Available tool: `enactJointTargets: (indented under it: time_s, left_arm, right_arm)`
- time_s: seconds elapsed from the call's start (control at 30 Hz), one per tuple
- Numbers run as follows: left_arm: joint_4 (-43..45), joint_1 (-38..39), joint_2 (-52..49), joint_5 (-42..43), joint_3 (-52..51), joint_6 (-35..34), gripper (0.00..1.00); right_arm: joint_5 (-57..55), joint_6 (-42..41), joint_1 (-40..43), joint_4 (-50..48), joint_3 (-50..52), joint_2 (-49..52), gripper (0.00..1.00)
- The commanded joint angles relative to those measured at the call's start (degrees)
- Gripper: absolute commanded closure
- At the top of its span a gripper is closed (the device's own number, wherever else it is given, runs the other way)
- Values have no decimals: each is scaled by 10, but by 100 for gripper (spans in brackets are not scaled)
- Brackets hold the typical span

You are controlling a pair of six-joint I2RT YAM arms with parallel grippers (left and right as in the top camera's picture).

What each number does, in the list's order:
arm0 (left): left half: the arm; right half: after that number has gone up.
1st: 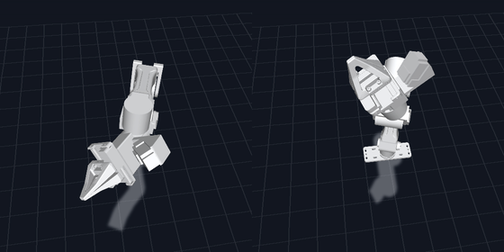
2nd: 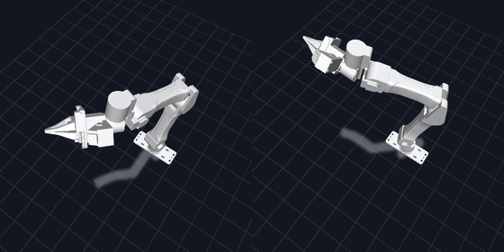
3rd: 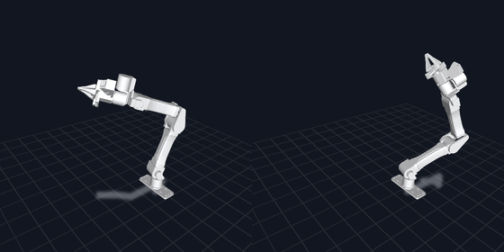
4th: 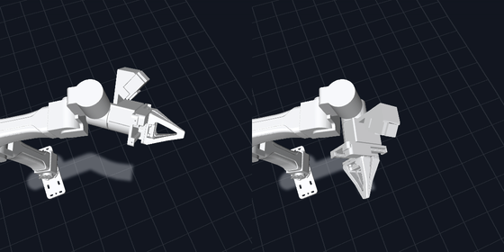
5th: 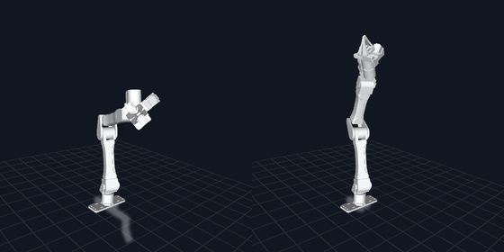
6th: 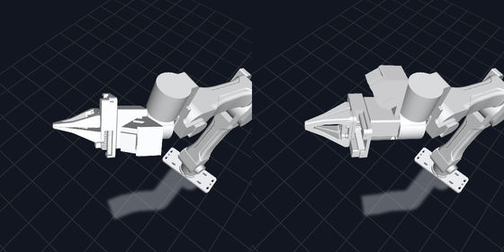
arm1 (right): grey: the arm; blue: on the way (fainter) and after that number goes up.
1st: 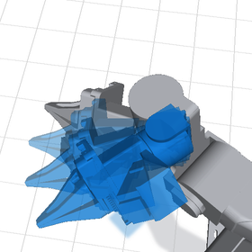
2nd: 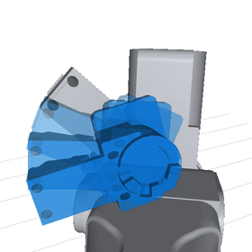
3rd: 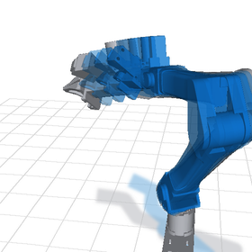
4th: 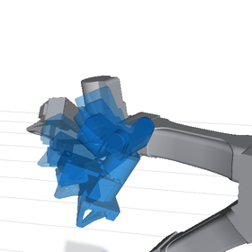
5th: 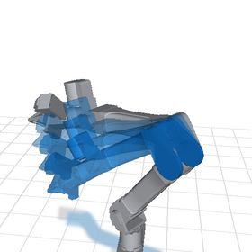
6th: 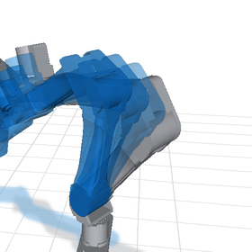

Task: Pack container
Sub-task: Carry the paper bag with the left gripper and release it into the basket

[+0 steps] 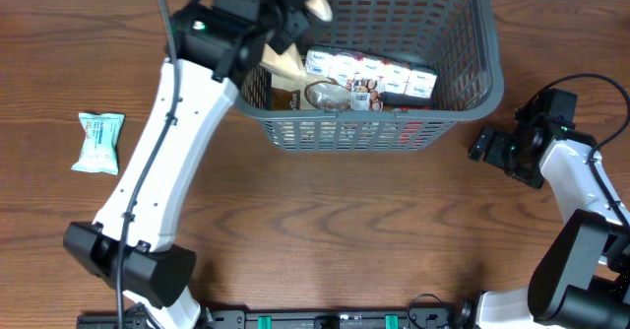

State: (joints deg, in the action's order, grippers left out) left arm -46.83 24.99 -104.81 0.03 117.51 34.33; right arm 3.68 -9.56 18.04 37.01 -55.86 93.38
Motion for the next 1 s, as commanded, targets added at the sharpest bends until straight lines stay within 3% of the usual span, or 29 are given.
enactJointTargets:
  time_s: [0.0, 0.23, 0.57, 0.67, 0.87, 0.97]
  left_arm:
    - [-2, 22, -3, 24, 20, 114, 62]
    - [-38, 46, -52, 39, 20, 212, 58]
    - [-59, 47, -132, 38, 20, 214, 55]
    - [-59, 47, -130, 38, 20, 214, 44]
    - [-58, 47, -102, 31, 20, 210, 38]
    - [-45, 40, -70, -19, 20, 196, 33]
  right_arm:
    - [2, 9, -5, 0, -1, 1, 1]
    - [2, 9, -5, 1, -1, 2, 1]
    - [2, 9, -5, 9, -1, 1, 1]
    - [2, 9, -5, 12, -1, 1, 1]
    - [2, 9, -5, 14, -1, 1, 1]
    - [2, 9, -5, 13, -1, 1, 1]
